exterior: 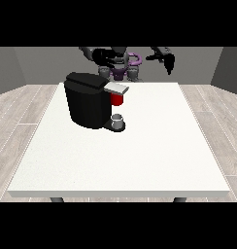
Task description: Insert the coffee pod into the coffee machine and close the lid
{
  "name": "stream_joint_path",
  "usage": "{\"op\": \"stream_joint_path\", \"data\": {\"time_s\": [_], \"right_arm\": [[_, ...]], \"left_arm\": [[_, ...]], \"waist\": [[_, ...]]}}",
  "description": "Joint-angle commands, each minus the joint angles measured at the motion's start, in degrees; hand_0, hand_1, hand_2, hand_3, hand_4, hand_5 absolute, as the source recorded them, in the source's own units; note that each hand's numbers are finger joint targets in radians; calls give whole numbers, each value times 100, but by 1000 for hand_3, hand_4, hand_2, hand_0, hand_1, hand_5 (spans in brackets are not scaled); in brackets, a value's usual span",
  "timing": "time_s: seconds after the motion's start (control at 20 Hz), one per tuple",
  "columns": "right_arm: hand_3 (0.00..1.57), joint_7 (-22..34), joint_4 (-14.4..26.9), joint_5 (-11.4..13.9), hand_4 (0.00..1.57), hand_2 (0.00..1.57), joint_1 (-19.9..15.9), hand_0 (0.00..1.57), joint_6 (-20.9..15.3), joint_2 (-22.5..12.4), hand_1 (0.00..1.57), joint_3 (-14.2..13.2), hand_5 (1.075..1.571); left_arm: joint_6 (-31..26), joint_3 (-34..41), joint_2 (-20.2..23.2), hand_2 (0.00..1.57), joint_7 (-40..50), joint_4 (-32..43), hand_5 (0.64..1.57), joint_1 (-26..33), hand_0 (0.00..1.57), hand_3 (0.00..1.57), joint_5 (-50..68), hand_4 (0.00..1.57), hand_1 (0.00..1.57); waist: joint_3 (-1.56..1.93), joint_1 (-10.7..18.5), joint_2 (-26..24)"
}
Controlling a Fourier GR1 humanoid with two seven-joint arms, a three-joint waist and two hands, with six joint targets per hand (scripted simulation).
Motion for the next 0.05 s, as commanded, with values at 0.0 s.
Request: {"op": "stream_joint_path", "data": {"time_s": [0.0], "right_arm": [[0,31,-513,-581,157,0,1060,0,-195,78,0,548,1571]], "left_arm": [[-41,210,175,0,-123,330,1571,344,0,0,39,192,0]], "waist": [[-1,-412,-487]]}}
